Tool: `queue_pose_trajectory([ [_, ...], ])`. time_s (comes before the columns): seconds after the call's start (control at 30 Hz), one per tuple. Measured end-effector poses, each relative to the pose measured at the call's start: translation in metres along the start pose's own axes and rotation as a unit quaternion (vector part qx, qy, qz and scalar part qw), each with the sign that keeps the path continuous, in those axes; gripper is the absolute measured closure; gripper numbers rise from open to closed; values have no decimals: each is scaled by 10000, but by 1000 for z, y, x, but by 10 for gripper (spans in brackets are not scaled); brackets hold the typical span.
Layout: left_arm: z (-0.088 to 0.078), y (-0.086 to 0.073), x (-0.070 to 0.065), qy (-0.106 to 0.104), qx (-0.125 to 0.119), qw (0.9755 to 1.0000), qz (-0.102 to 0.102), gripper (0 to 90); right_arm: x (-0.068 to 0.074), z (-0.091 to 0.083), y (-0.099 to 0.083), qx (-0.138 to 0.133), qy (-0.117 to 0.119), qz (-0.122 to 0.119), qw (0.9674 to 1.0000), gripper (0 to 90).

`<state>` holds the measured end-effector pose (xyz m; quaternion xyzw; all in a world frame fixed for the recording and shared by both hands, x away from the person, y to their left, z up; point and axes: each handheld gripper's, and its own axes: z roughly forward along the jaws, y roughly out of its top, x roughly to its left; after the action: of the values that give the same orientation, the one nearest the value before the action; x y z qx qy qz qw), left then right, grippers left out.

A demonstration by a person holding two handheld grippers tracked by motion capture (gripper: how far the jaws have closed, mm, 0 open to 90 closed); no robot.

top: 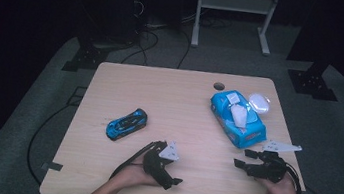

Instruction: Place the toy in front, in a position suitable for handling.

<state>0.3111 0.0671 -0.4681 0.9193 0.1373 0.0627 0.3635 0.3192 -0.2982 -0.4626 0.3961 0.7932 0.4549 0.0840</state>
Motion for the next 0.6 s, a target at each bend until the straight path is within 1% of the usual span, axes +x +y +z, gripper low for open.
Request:
queue_pose_trajectory([
  [0.07, 1, 1, -1, -7, 9, 10000, 8, 47, 0, 0, 0, 30, 14, 33, 10000, 309],
  [0.13, 0, 2, -2, 9, -16, 10000, 15, 47, -1, 2, -1, 63, 24, 9, 10000, 309],
  [0.17, -2, 3, -3, 50, -20, 9999, 113, 47, 1, 2, -2, 105, 33, 18, 9999, 309],
  [0.2, -2, 3, -3, 50, -20, 9999, 113, 47, 1, 2, -2, 105, 33, 18, 9999, 309],
  [0.3, -11, 5, 1, 195, -18, 9996, 221, 47, 5, 0, 0, 71, 65, 33, 9999, 309],
  [0.33, -17, 4, 4, 270, -101, 9995, 163, 47, 6, 0, 2, 47, 91, 41, 9999, 309],
  [0.37, -20, 4, 7, 299, -145, 9994, 114, 47, 9, 0, 5, 28, 154, 49, 9999, 309],
  [0.4, -26, 3, 11, 337, -298, 9990, -34, 47, 10, 1, 7, 40, 185, 40, 9998, 307],
  [0.43, -31, 1, 15, 353, -369, 9986, -112, 47, 14, 2, 13, 48, 240, 24, 9997, 304],
  [0.53, -45, -4, 22, 523, -488, 9972, -221, 47, 27, 7, 28, 103, 320, -202, 9992, 296],
  [0.57, -55, -9, 29, 683, -523, 9959, -284, 47, 34, 12, 39, 146, 427, -313, 9985, 293],
  [0.6, -60, -13, 32, 763, -541, 9950, -343, 47, 36, 14, 43, 162, 444, -351, 9983, 293],
])
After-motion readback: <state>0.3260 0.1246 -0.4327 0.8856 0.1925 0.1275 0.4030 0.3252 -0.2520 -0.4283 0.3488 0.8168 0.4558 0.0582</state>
